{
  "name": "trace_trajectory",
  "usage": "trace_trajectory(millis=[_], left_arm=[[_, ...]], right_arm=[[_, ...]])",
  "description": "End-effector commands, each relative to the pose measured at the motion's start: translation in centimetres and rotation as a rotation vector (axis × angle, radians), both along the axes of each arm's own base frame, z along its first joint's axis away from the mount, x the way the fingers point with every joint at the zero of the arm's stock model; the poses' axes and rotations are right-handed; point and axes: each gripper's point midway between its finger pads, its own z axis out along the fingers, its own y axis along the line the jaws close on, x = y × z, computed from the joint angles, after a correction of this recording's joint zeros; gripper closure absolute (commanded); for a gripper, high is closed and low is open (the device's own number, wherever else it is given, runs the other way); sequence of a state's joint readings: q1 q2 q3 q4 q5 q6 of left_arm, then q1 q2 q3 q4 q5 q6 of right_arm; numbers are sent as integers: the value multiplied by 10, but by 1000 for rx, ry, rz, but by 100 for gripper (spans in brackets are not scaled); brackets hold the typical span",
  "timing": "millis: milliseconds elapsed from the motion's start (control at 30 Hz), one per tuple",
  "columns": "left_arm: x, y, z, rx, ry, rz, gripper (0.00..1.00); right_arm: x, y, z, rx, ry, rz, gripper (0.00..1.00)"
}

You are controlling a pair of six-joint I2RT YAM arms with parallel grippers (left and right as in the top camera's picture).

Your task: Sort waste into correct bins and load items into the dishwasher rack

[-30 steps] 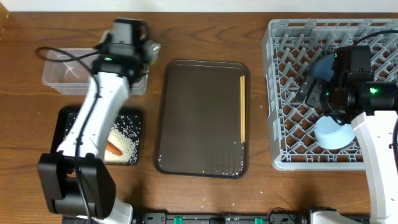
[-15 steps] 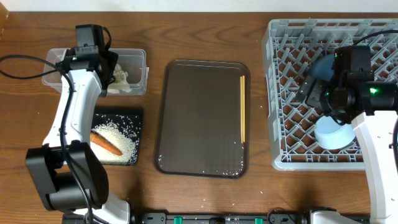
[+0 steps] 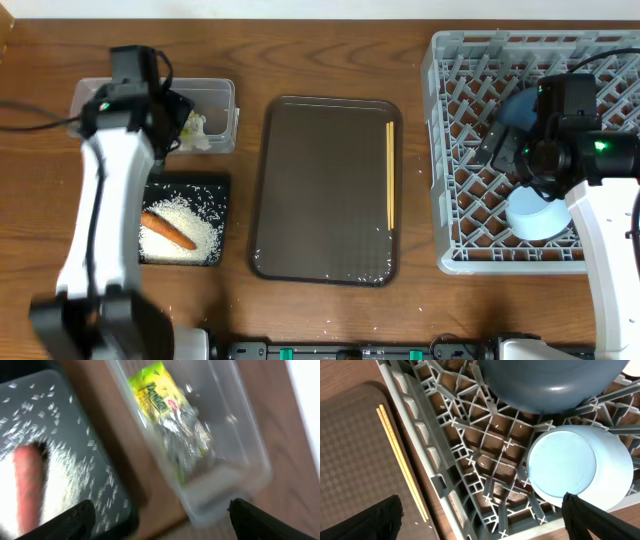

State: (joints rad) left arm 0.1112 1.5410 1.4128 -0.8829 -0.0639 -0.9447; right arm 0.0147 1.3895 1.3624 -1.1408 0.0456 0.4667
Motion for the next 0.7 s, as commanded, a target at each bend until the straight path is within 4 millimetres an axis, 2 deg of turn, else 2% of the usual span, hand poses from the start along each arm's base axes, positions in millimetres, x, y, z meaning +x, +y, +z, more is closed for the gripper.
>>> trace_trajectory(millis=[0,100,133,367,467,633,667], left_arm=[[-31,-24,40,-93,-74,-72,12],[-73,-31,54,-107,-37,-75,12],[-93,-32,56,-105,-5,-70,12],[-178,-32,48,-90,228,-39,11],[-203,-26,44,-56,334,-21,11],[-209,-27,43,-58,358,-20,9],[-209,-27,43,-58,358,-20,0]], right_arm=[[1,-5,10,-8,-31,-23,1],[1,-5,10,-8,-31,-23,1],[1,-5,10,-8,-31,-23,1],[1,-5,10,-8,-31,-23,1],[1,-5,10,-8,-31,-23,1],[1,-5,10,-8,-31,-23,1],[1,-5,10,-8,-31,-23,1]])
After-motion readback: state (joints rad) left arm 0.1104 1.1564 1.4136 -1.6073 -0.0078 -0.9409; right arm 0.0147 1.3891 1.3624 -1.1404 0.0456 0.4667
